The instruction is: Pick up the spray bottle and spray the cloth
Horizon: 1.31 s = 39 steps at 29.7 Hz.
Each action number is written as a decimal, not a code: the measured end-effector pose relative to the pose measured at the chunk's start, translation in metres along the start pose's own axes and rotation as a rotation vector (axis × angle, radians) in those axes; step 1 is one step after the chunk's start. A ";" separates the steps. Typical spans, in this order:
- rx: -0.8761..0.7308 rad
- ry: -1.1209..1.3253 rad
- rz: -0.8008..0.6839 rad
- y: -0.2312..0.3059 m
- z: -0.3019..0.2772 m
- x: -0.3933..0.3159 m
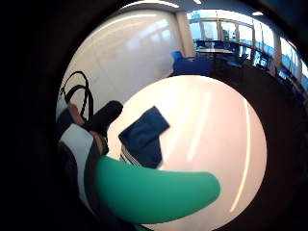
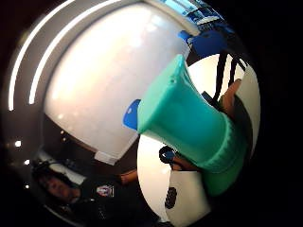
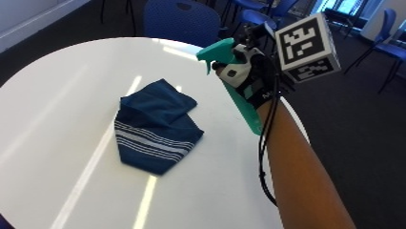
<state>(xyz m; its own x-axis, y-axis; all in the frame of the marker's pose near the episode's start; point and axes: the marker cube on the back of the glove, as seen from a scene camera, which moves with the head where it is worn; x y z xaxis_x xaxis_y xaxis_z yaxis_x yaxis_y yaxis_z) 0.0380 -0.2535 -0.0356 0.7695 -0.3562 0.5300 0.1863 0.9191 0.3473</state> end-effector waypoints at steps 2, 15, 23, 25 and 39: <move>-0.051 0.106 -0.027 -0.001 0.006 -0.006; -0.283 0.459 -0.118 0.005 0.050 -0.021; -0.388 0.615 -0.177 0.011 0.071 -0.023; -0.411 0.647 -0.190 0.014 0.077 -0.023; -0.571 0.906 -0.307 0.033 0.114 -0.021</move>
<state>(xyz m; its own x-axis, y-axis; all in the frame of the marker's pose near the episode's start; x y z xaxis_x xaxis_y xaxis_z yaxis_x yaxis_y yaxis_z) -0.0417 -0.2350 0.0529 0.7603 -0.5416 -0.3586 0.5198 0.8384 -0.1640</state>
